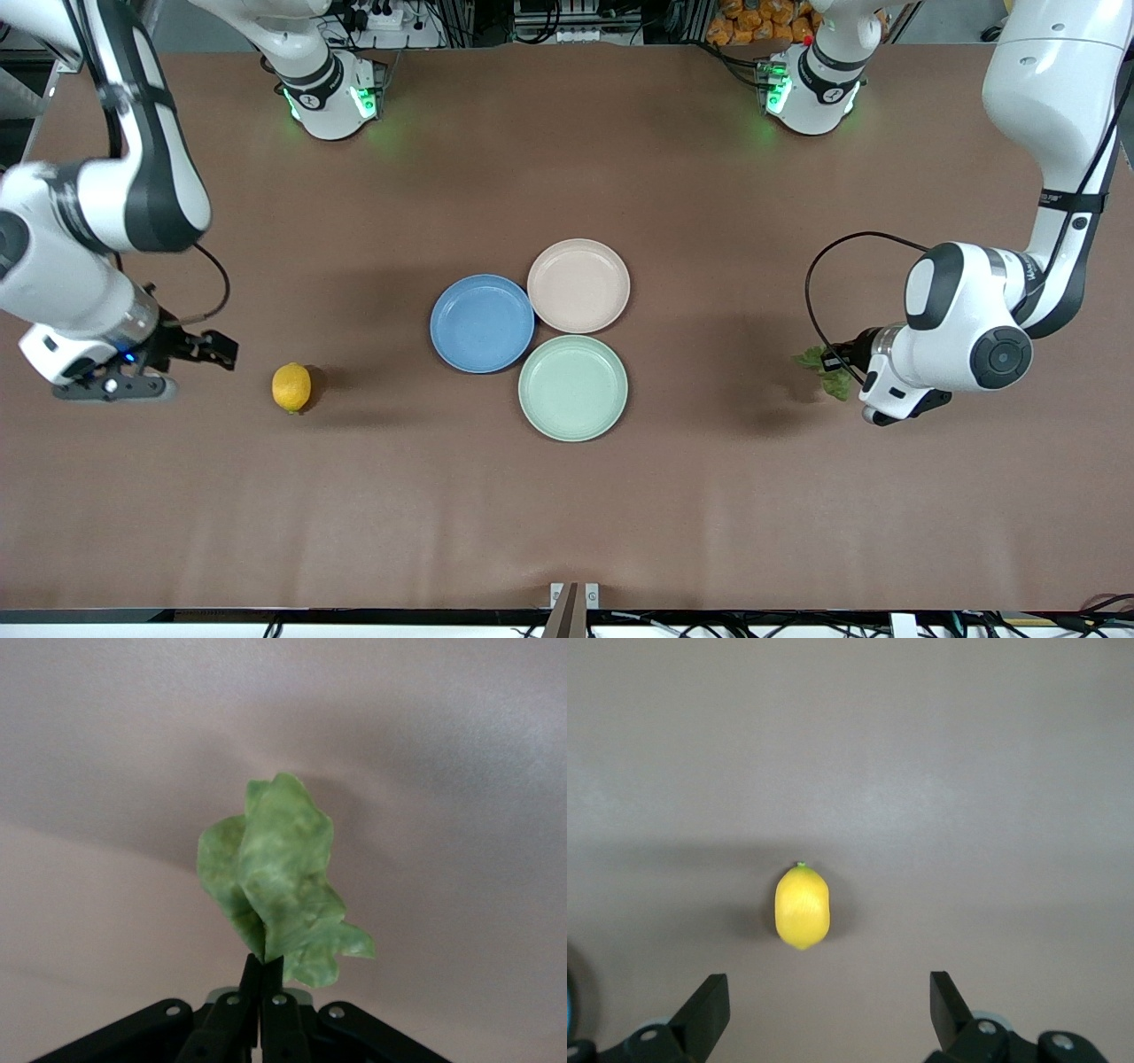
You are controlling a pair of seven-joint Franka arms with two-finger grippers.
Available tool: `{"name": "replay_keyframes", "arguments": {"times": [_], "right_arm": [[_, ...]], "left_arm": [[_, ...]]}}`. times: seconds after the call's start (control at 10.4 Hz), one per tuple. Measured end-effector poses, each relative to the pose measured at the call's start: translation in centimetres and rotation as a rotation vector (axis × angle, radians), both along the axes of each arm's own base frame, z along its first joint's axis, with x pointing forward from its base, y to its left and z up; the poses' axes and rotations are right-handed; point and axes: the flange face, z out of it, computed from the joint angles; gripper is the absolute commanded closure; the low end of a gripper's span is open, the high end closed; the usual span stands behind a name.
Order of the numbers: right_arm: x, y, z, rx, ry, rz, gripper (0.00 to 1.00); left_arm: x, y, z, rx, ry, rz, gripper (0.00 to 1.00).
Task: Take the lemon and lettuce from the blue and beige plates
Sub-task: 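Open the right gripper over the table while the left gripper releases the lettuce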
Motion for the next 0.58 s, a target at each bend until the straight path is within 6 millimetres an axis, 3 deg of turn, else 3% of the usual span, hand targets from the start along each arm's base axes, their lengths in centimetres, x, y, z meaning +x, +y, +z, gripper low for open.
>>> {"name": "replay_keyframes", "arguments": {"times": [0.1, 0.19, 0.29, 0.39, 0.58], "right_arm": [[-0.3, 0.6, 2.4, -0.007, -0.005, 0.004, 0.00], [-0.5, 1.0, 4.6, -0.012, -0.019, 0.007, 0.00], [-0.6, 1.4, 6.3, -0.015, -0.036, 0.010, 0.00], [-0.9, 1.7, 7.5, -0.015, -0.050, 0.015, 0.00], [-1.4, 2.0, 9.3, -0.014, -0.069, 0.017, 0.00]], "left_arm": [[0.0, -0.3, -0.6, -0.004, 0.002, -0.004, 1.00], [0.0, -0.5, -1.3, -0.009, 0.002, -0.004, 0.81], [0.1, -0.3, -1.8, -0.012, 0.000, -0.001, 0.08], [0.2, -0.1, -2.3, -0.013, 0.003, 0.003, 0.00], [0.6, 0.1, -1.9, -0.015, -0.012, 0.006, 0.00]]}}
